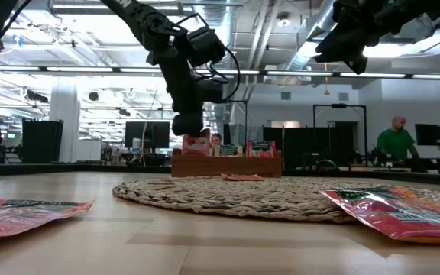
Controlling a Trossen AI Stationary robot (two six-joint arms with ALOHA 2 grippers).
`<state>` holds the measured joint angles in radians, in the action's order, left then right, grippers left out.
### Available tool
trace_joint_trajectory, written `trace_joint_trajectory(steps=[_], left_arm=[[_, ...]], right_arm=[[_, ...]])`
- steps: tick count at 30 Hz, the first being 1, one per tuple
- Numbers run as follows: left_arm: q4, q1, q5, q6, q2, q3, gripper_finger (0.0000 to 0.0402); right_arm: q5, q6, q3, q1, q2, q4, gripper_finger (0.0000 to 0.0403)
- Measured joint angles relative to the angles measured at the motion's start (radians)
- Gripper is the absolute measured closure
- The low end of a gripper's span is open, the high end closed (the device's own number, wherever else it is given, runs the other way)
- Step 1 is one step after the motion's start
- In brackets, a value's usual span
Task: Pick & Place Tea
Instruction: Put the orange tea bag into the left section of the brown wooden organizer
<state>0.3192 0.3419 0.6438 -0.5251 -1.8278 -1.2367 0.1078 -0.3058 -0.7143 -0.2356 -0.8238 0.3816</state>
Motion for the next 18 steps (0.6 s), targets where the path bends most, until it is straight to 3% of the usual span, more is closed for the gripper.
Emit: trace_joint_trajectory(steps=[18], left_arm=[[-0.048, 0.045, -0.069, -0.004, 0.0, 0.019, 0.0401]], right_arm=[[0.0, 0.0, 0.0, 0.0, 0.0, -0.001, 0.0306]])
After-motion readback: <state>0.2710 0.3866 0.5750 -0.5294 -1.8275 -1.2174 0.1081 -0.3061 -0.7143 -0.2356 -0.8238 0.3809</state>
